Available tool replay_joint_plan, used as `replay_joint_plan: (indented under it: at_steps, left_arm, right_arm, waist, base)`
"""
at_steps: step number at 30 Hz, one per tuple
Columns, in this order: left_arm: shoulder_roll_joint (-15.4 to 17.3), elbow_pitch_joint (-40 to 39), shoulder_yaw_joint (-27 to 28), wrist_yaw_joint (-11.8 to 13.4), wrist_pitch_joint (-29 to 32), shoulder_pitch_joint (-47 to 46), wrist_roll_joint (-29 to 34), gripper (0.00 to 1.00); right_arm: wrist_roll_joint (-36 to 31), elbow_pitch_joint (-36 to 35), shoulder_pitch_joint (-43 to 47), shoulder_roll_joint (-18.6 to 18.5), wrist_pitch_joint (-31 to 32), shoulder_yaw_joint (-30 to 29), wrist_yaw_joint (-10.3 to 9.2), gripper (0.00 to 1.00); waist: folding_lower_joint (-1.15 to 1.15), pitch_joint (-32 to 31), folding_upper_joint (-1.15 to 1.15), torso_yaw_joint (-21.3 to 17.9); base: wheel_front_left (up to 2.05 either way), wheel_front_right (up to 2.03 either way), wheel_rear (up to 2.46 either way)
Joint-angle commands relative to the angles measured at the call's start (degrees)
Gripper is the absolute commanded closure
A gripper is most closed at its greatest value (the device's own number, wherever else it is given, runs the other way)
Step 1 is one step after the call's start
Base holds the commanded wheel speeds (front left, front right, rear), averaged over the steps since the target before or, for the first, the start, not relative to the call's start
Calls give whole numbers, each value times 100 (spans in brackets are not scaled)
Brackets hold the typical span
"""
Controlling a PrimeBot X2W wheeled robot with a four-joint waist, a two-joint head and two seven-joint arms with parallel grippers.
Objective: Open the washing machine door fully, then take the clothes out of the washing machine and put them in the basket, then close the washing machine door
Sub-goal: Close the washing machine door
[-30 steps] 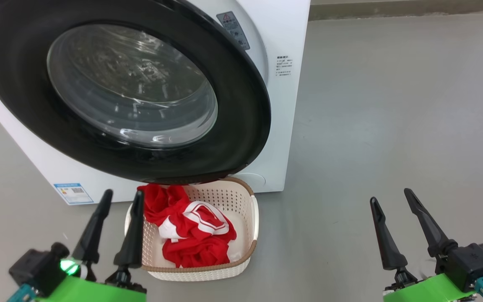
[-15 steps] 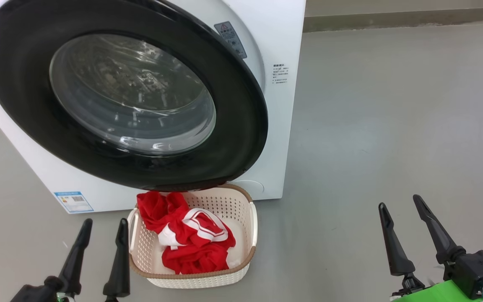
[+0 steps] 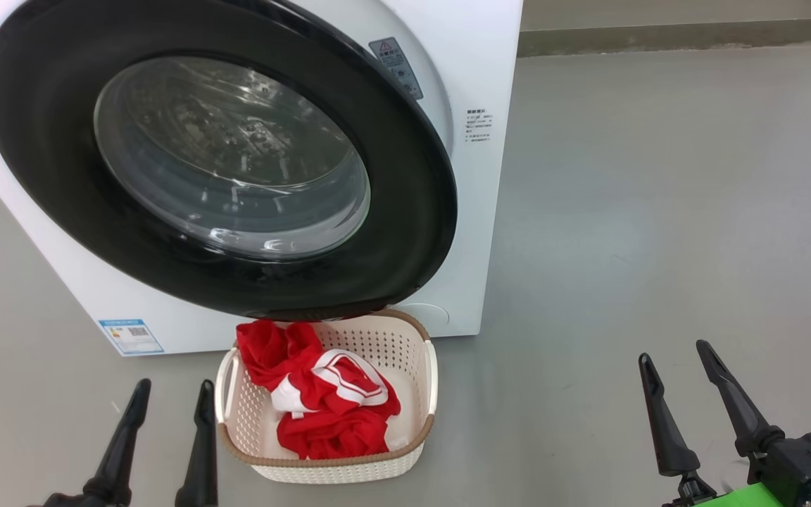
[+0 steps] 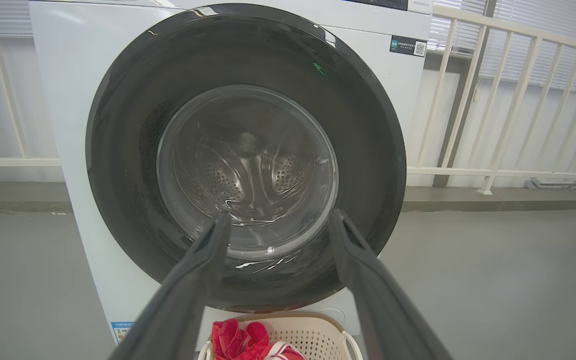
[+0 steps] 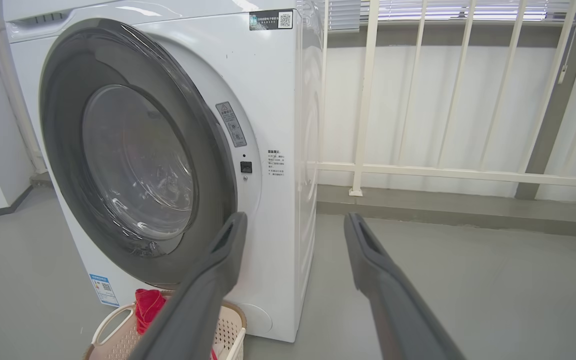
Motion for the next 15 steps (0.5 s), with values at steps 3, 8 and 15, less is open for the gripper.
replay_joint_plan:
  at_steps: [3,8,15]
  left_arm:
    - [-44,-108,278,-79,-68,-129,149,0]
    - [-82,-110,315,-144,-69,-127,289,0]
    - [-165,-145,280,-260,-69,-143,455,0]
  right_arm:
    - [27,-157,-157,-77,-37,93,29,0]
    - [31,-162,-153,-77,-37,95,29,0]
    - [5,-137,-165,-77,-37,68,29,6]
  waist:
    - [0,7,0,20]
    - [0,14,0,31]
    - [0,62,0,137]
  base:
    - [0,0,0]
    - [0,0,0]
    - [0,0,0]
